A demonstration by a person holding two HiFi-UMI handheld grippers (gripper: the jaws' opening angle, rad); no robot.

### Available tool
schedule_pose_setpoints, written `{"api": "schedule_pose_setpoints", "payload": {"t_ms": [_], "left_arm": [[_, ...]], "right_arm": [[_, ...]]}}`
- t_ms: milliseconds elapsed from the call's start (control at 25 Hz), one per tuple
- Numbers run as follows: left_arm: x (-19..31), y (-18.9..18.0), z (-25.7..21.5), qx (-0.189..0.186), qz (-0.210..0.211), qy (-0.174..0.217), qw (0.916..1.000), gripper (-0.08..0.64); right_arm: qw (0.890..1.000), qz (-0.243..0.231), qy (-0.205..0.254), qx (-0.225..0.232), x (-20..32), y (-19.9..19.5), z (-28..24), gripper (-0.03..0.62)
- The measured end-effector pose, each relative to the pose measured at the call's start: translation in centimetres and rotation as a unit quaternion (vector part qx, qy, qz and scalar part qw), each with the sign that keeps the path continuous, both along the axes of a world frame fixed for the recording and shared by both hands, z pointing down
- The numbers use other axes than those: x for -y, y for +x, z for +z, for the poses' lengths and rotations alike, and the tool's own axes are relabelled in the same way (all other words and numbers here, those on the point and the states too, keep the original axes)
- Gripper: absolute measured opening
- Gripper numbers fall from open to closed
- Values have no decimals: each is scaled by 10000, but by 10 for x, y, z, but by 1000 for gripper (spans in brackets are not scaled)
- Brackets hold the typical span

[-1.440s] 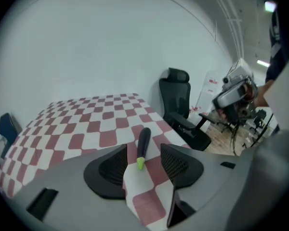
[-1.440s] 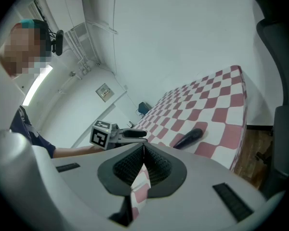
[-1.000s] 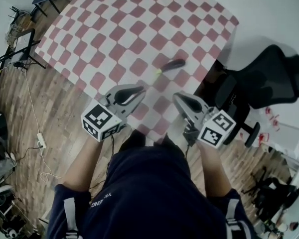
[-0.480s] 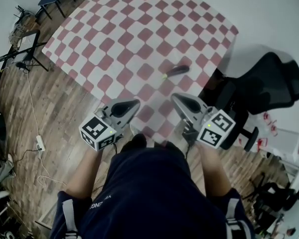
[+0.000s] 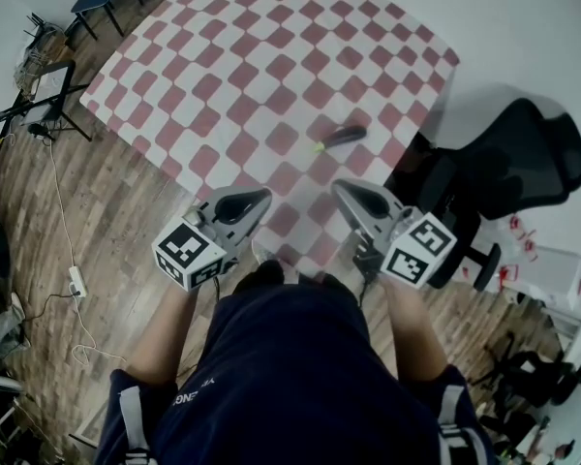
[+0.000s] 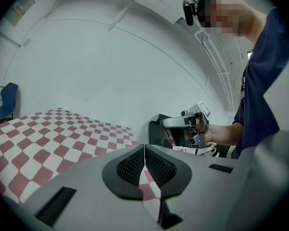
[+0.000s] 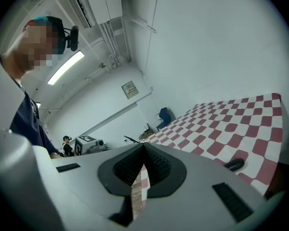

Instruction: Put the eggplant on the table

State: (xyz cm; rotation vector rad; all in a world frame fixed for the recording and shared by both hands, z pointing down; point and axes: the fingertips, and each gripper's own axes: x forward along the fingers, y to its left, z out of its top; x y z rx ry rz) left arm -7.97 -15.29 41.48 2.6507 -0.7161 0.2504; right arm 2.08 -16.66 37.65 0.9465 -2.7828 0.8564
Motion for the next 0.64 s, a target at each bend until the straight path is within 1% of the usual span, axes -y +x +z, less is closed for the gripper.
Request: {"api": "schedule_pose_setpoints", "payload": {"t_ms": [160, 320, 640], "left_arm": [[0, 2, 2, 74, 48, 54, 9999, 29], [0, 6, -1, 58, 34, 21, 10000, 29], [2, 9, -2, 87, 31, 96, 9999, 29]], "right_arm": [[10000, 12, -29, -29, 0, 0, 2, 15], [10000, 3, -46, -83, 0, 2, 4, 15], [9999, -36, -84, -136, 0, 4, 7, 15]]}}
